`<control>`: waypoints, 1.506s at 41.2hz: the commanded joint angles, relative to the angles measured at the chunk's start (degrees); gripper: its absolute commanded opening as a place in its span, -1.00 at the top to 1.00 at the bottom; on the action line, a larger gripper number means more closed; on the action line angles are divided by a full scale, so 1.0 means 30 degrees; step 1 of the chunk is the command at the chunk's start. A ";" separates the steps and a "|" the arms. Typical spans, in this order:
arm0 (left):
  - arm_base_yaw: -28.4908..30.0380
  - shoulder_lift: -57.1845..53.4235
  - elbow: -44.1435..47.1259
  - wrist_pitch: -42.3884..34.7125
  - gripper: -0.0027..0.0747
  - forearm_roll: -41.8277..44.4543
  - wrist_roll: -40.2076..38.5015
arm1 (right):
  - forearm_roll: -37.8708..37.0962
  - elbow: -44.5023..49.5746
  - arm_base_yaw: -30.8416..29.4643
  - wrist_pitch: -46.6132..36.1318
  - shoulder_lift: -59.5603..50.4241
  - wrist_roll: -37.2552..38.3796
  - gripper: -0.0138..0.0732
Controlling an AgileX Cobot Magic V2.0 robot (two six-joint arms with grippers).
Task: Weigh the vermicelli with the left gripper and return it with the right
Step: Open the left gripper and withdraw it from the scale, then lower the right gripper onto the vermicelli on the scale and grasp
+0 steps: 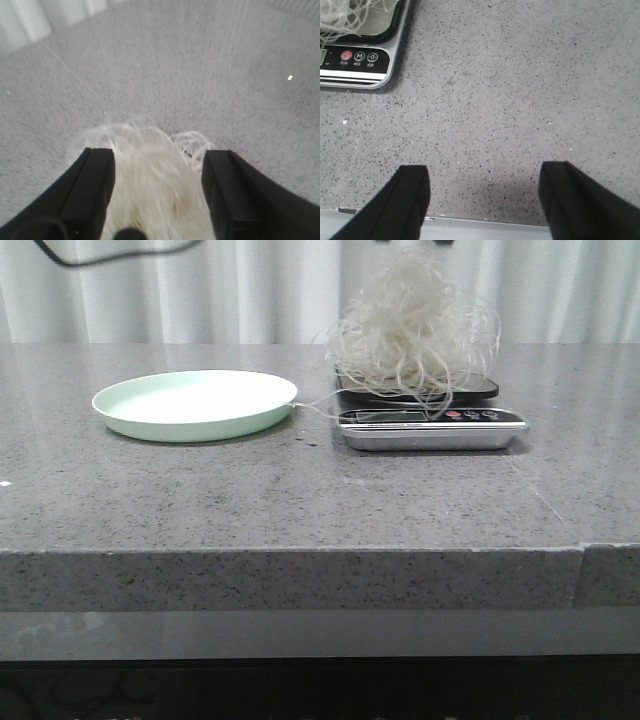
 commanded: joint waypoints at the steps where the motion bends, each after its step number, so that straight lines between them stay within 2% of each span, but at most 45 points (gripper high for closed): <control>1: -0.0168 -0.2439 -0.0739 -0.0245 -0.24 0.0338 -0.0002 | -0.0043 -0.0475 -0.0145 -0.0840 0.0038 -0.0055 -0.61; 15: -0.0124 -0.7188 -0.0629 0.4198 -0.24 0.0761 -0.0120 | -0.0043 -0.0475 -0.0145 -0.0859 0.0038 -0.0072 -0.61; 19: -0.0124 -0.8643 0.0270 0.4852 -0.24 0.0761 -0.0120 | -0.0043 -0.0475 -0.0086 -0.0894 0.0038 -0.0072 -0.61; 33: -0.0124 -1.4932 0.7440 0.3258 -0.24 0.0761 -0.0120 | -0.0043 -0.0475 0.1393 -0.0974 0.0038 -0.0494 -0.61; 47: -0.0124 -2.1932 1.5037 0.2780 -0.24 0.0460 -0.0120 | -0.0024 -0.0498 0.4235 -0.2498 0.0135 -0.0924 -0.61; 53: -0.0124 -2.4499 1.7145 0.2780 -0.24 0.0153 -0.0120 | 0.0120 -0.1246 0.5643 -0.2910 0.0995 -0.0924 -0.61; 62: -0.0124 -2.7064 1.8851 0.3035 -0.24 0.0153 -0.0120 | 0.0175 -0.3893 0.7313 -0.3210 0.4162 -0.0924 -0.61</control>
